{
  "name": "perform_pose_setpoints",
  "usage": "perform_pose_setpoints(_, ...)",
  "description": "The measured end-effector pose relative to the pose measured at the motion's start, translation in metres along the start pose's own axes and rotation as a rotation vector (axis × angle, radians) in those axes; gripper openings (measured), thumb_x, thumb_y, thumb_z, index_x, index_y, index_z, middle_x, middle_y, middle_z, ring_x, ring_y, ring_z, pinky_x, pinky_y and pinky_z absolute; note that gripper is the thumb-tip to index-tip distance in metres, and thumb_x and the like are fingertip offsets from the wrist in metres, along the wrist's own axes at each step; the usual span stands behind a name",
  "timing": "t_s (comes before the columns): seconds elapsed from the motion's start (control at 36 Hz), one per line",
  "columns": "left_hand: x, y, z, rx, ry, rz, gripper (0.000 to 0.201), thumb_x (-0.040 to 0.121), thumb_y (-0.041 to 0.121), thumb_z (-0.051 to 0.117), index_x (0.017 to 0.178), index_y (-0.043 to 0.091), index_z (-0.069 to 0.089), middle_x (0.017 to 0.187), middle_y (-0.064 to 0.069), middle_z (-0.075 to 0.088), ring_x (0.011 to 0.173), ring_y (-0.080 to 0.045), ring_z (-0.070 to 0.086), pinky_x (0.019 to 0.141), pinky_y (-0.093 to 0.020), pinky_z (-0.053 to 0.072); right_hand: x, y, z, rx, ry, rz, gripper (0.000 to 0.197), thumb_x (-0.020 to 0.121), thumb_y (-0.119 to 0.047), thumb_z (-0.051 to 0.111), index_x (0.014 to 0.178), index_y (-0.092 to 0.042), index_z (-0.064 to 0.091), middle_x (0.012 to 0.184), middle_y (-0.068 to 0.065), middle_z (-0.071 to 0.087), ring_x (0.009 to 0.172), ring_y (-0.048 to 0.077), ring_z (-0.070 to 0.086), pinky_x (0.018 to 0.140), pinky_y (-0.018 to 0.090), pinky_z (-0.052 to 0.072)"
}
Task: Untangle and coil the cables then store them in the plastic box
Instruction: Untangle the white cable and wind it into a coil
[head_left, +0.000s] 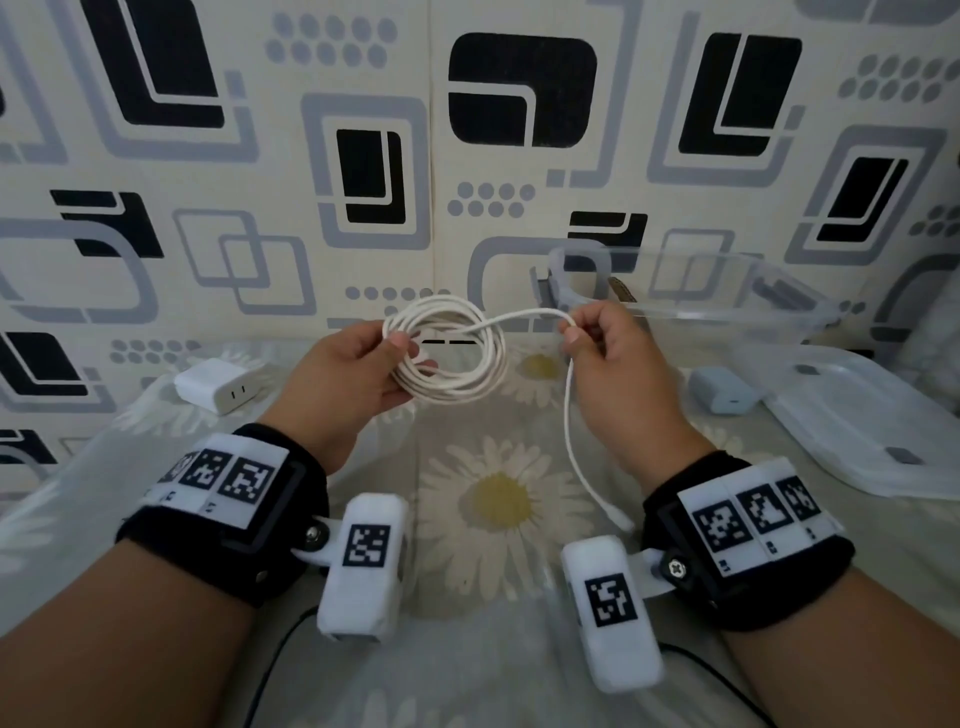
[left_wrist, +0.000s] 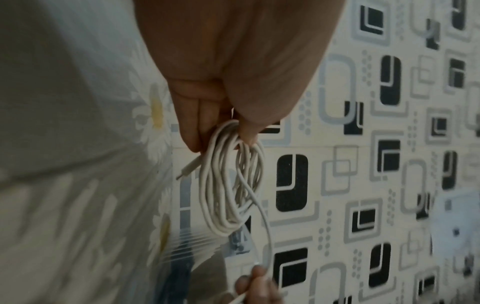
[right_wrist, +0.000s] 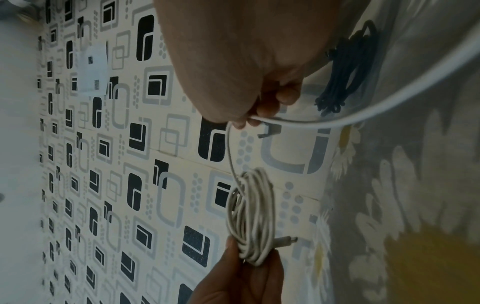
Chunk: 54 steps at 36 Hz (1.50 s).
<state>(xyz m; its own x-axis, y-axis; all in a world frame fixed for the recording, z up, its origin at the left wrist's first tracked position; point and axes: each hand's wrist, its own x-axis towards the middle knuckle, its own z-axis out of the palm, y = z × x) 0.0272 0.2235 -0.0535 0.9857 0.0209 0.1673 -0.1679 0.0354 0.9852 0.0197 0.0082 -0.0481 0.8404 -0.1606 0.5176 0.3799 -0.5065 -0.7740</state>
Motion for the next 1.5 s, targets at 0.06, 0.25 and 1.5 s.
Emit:
perform_pose_setpoints(0.06,0.002,0.003,-0.003,-0.157,-0.002,-0.060,0.020,0.102,0.016,0.044,0.099,0.008,0.062,0.081,0.001,0.072,0.085,-0.016,0.071,0.081,-0.028,0.057,-0.001,0.001,0.000,-0.014,-0.051,0.015,0.009,0.097,-0.020,0.053,0.092,-0.017,0.060,0.076,-0.010,0.055,0.065,0.000,0.047,0.055,0.006,0.037)
perform_pose_setpoints(0.25,0.002,0.009,-0.004,-0.451,-0.057,-0.275,0.024,0.101,0.017,0.043,0.116,0.007,0.060,0.094,-0.002,0.070,0.075,-0.012,0.071,0.067,-0.027,0.060,-0.001,0.002,-0.001,-0.144,-0.130,0.025,0.016,0.097,-0.028,0.053,0.097,-0.019,0.066,0.086,-0.002,0.066,0.069,0.004,0.052,0.054,0.009,0.036)
perform_pose_setpoints(1.5,-0.001,0.000,0.005,-0.380,-0.183,-0.265,0.022,0.100,0.019,0.046,0.113,0.015,0.063,0.090,0.001,0.069,0.074,-0.008,0.064,0.064,-0.017,0.050,-0.009,-0.003,0.012,1.103,-0.200,0.553,0.018,0.100,0.002,0.039,0.096,-0.008,0.054,0.083,0.012,0.066,0.073,0.020,0.073,0.071,0.032,0.061)
